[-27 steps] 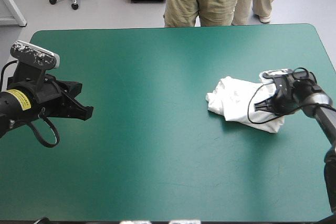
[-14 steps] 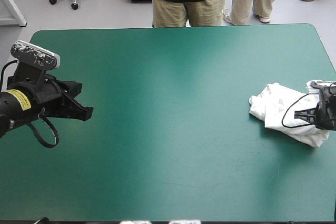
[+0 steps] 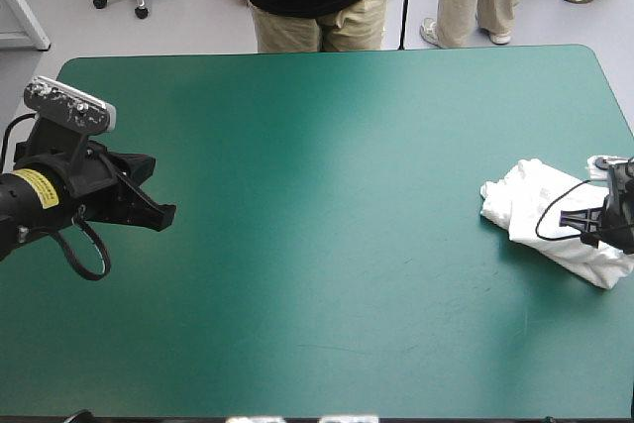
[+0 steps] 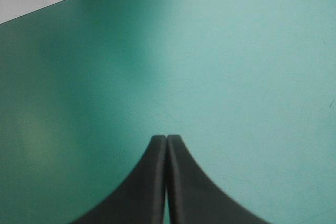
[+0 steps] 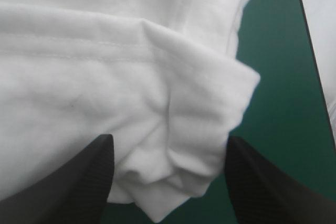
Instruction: Fold the cloth
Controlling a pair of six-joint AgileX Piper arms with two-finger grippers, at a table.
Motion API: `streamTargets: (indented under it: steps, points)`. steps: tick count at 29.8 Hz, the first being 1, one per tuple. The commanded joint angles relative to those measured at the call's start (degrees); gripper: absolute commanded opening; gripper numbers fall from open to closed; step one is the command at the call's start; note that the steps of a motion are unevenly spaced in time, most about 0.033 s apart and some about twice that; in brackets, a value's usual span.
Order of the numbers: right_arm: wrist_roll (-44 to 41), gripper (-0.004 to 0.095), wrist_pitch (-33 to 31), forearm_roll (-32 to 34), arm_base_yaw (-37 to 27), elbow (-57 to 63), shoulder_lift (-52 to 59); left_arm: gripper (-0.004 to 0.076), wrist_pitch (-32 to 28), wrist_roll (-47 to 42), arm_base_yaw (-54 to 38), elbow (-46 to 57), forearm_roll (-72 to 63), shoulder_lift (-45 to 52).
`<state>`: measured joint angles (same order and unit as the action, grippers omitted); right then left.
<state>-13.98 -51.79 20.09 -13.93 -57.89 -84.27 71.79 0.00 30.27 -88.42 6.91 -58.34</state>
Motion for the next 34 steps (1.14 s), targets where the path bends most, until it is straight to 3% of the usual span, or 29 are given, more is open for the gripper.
streamTargets:
  steps: [1,6,10,18,22,26,34]
  points:
    - [0.4,0.0574,-1.1,-0.5,-0.5,-3.5,5.0,-0.0009,-1.0,-0.6,0.4,-1.2,0.1,0.6]
    - [3.5,0.0463,-2.3,-10.1,-0.1,-5.7,13.1,-0.0009,-1.0,-0.6,0.4,-1.2,0.1,0.6]
    - [7.2,0.0414,-3.1,-15.8,3.9,-5.8,20.7,-0.0009,-1.0,-0.6,0.4,-1.2,-0.2,0.6]
    - [11.2,0.0282,-8.3,-16.0,19.9,-5.8,34.6,-0.0009,0.7,-0.6,0.4,-1.2,-0.3,1.3]
    - [11.5,0.0234,-13.8,-17.1,24.6,-5.8,41.0,-0.0009,2.0,-0.6,0.4,-1.0,-1.5,3.0]
    - [11.5,0.0235,-19.7,-20.1,24.9,-5.8,46.5,-0.0009,1.7,0.5,0.4,-0.9,-6.1,5.7]
    - [11.5,0.0219,-19.8,-26.6,24.9,-5.2,58.6,-0.0009,-0.2,4.3,0.4,8.3,-12.9,16.0]
